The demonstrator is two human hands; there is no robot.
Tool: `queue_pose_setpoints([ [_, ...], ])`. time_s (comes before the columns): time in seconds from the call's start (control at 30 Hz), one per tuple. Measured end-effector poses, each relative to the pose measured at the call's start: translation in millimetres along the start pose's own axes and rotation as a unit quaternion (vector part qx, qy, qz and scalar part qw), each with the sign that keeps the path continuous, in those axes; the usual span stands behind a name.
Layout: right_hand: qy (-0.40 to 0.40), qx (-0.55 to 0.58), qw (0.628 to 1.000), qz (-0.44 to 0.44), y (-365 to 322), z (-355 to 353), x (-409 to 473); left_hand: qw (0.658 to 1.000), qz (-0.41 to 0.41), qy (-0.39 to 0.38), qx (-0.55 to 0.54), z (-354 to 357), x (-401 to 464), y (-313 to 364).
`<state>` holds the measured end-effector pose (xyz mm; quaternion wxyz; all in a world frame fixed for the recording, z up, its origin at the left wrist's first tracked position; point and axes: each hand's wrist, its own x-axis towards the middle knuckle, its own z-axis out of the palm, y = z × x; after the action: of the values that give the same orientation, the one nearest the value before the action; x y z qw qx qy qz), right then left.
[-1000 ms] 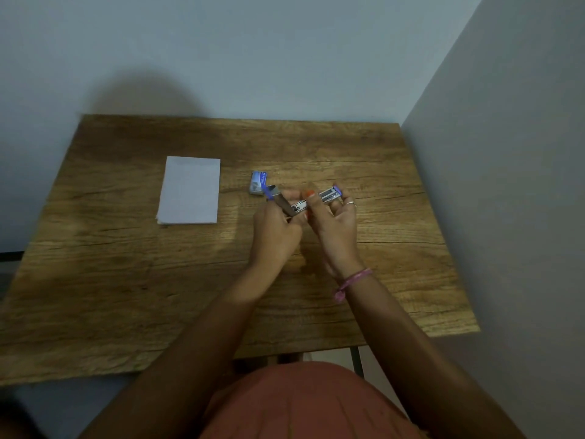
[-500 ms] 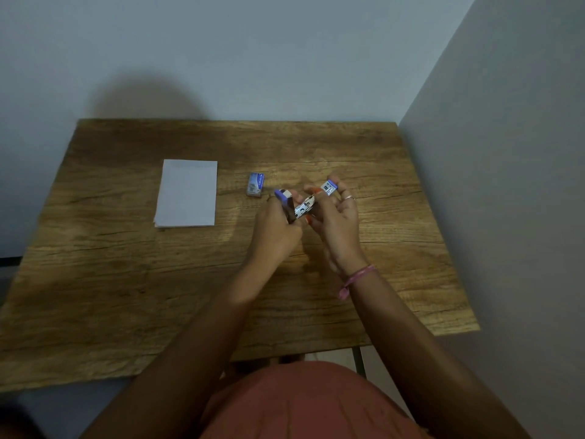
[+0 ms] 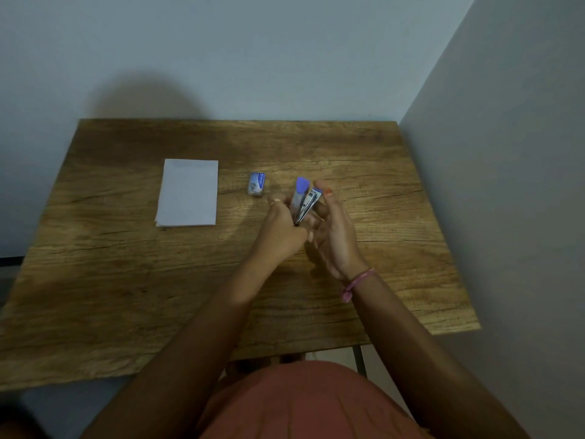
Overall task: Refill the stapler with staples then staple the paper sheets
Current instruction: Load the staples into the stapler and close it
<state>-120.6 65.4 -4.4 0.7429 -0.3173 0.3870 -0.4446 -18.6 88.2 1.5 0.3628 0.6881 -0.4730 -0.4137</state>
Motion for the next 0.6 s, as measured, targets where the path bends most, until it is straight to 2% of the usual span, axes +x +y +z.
queue_pose_setpoints([
  [0.13, -0.009, -0.017, 1.0, 0.007, 6.5, 6.1, -4.1, 0.999, -0.004, -0.021, 0.031, 4.3, 0.0, 0.2],
  [0.27, 0.001, -0.024, 1.0, 0.007, 10.7, 8.2, -3.7, 0.99, 0.012, -0.054, 0.126, 9.7, -5.2, -1.6],
  [0.33, 0.014, -0.02, 1.0, 0.015, 12.2, 7.1, -1.8, 0.99, -0.003, -0.067, 0.127, 11.5, -6.8, -3.3],
  [0.47, 0.028, 0.003, 0.999, 0.027, 9.6, -1.1, 4.0, 0.997, 0.006, -0.042, 0.06, 12.8, -12.0, -5.2],
  [0.6, 0.031, 0.029, 0.998, 0.042, 2.3, -10.9, 10.2, 0.992, -0.006, 0.008, -0.123, 13.0, -17.3, -13.1],
])
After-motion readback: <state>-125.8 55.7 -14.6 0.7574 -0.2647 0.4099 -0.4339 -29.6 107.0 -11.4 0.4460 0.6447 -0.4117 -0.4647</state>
